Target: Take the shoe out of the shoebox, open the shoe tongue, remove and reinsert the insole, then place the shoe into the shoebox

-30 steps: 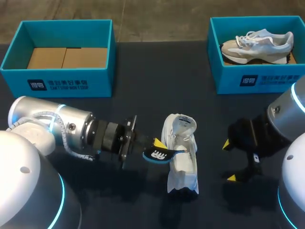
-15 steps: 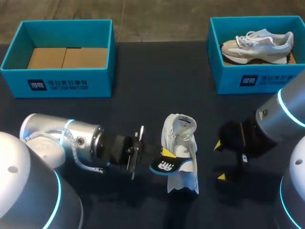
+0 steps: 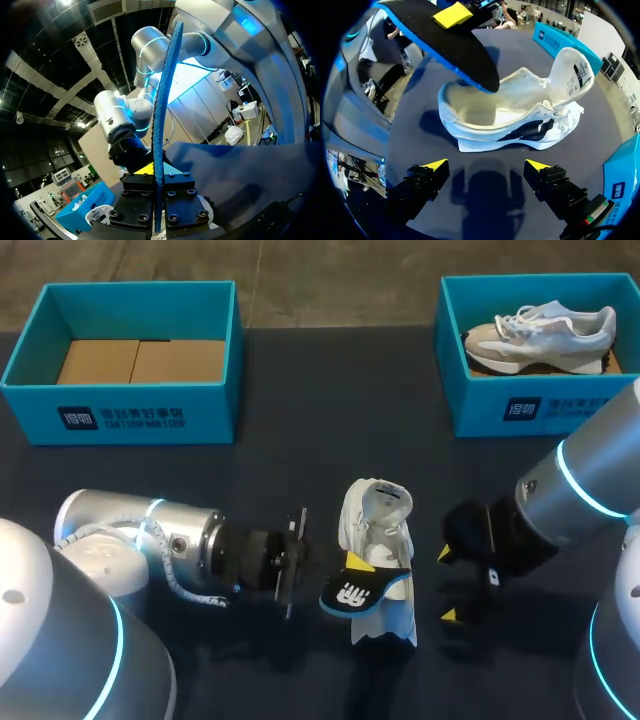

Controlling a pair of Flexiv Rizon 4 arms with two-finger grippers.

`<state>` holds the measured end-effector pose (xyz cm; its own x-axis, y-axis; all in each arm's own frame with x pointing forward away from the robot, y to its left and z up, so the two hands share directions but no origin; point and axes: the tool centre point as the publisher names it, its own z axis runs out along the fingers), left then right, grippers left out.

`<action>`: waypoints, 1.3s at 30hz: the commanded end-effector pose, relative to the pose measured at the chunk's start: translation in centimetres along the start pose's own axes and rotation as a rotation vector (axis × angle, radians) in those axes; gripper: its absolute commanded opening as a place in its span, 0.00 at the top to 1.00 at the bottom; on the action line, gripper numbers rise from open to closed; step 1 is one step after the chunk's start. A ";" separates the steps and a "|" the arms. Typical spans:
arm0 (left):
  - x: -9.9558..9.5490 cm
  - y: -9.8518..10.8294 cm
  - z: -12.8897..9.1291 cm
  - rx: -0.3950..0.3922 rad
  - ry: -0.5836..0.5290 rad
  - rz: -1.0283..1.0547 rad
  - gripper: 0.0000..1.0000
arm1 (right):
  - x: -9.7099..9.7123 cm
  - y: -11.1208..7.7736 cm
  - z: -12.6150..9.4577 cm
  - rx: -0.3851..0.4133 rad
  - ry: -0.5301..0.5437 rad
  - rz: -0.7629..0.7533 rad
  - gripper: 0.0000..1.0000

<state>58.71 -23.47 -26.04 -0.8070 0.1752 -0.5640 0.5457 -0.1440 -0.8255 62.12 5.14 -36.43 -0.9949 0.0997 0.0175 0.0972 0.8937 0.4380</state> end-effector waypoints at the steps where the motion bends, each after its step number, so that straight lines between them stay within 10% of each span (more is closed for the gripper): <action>1: 0.0 0.0 0.3 -0.003 -0.002 0.000 1.00 | 0.0 0.2 0.4 0.005 -0.003 0.000 0.00; 39: 1.7 0.6 0.6 -0.004 -0.006 0.119 1.00 | 0.0 0.6 0.4 0.077 0.036 0.044 0.00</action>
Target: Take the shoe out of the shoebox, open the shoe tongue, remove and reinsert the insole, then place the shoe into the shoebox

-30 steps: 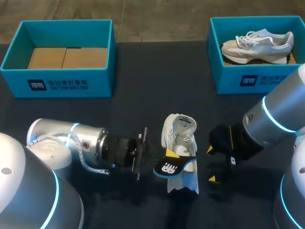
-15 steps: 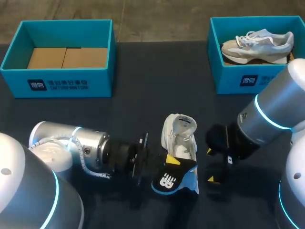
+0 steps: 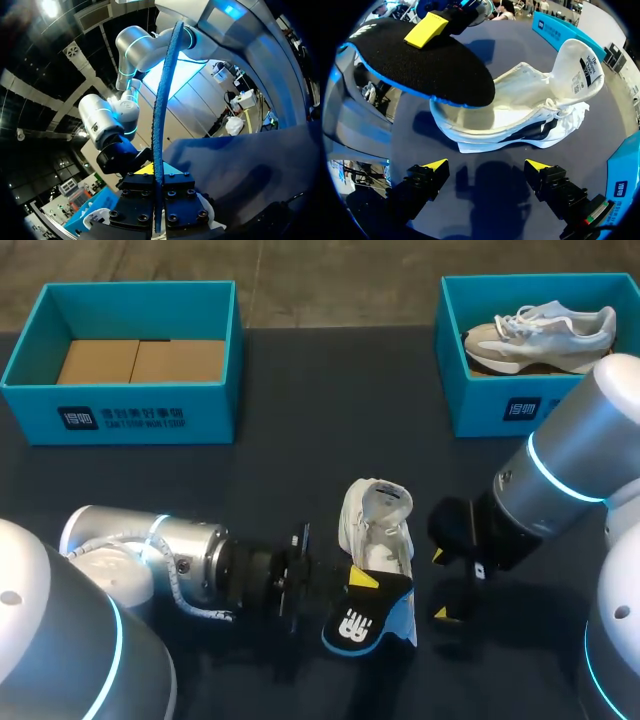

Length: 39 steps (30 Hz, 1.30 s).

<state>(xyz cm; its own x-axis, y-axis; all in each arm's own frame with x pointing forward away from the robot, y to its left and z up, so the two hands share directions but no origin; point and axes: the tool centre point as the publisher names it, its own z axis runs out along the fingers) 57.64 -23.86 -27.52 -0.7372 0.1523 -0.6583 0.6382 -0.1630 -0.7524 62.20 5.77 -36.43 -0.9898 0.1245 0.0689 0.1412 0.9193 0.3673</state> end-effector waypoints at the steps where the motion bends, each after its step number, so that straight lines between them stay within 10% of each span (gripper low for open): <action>1: 0.2 -0.1 0.1 -0.003 -0.001 0.001 1.00 | 0.1 0.1 0.1 0.002 -0.001 0.001 0.00; 39: 0.8 2.4 1.6 0.054 0.014 0.026 1.00 | 0.1 0.1 0.1 0.002 -0.001 0.001 0.00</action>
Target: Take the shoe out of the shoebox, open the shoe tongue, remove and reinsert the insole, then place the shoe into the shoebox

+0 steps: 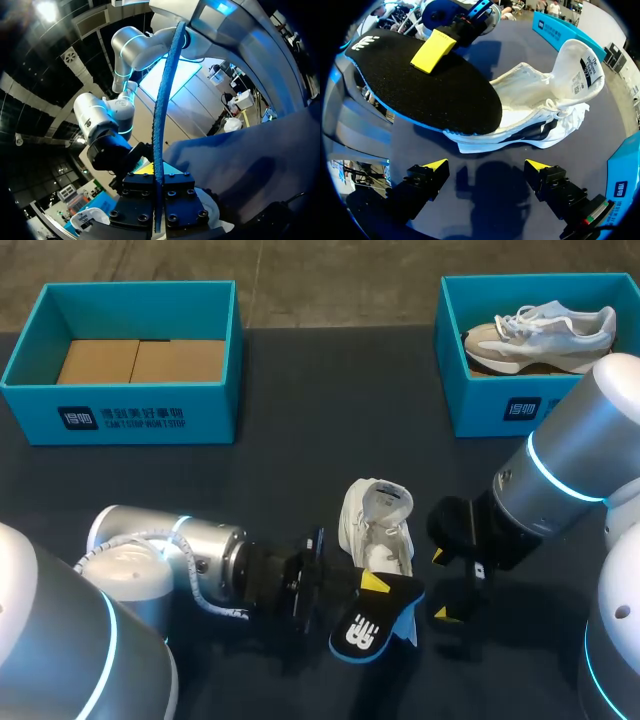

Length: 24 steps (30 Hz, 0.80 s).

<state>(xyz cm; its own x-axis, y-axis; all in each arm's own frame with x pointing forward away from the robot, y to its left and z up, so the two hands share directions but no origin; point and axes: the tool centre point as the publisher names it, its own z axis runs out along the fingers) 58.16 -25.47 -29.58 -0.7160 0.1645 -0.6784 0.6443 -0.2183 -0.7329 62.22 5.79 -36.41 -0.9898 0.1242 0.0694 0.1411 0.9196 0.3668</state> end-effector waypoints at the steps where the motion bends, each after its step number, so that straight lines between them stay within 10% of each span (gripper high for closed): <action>1: 0.1 0.3 0.1 0.000 -0.010 -0.005 1.00 | 0.1 0.0 0.1 0.001 -0.001 0.001 0.00; 24: 0.0 -0.2 -0.5 0.017 -0.024 -0.029 1.00 | 0.1 0.0 0.1 0.001 -0.001 0.001 0.00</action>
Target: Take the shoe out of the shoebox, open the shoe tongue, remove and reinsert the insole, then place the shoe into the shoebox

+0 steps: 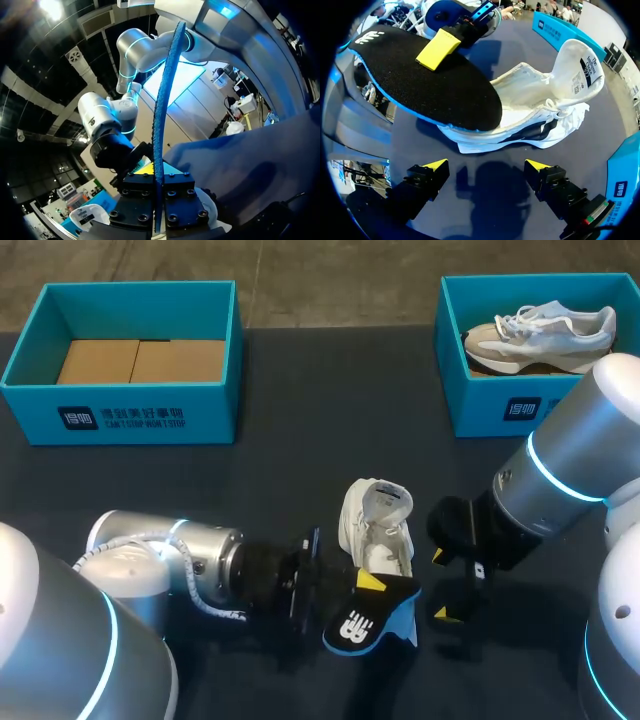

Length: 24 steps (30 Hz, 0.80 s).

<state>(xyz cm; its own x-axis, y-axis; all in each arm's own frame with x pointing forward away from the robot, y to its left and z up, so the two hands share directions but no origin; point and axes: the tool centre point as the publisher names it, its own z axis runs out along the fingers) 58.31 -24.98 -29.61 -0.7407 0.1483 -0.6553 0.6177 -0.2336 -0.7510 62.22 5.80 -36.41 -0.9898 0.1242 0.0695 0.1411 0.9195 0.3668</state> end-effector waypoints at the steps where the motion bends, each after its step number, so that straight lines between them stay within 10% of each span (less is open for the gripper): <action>1: 0.1 -0.1 0.0 -0.005 0.000 -0.003 1.00 | 0.1 0.0 0.1 0.001 -0.001 0.001 0.00; 24: -0.1 2.7 -0.6 -0.092 -0.010 -0.067 1.00 | 0.1 0.0 0.1 0.001 -0.001 0.001 0.00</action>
<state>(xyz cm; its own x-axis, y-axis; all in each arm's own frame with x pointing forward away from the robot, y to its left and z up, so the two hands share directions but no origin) 60.15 -24.71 -31.55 -0.7842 0.1528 -0.6015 0.5845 -0.1436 -0.7986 62.23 5.80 -36.42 -0.9898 0.1241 0.0695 0.1411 0.9195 0.3668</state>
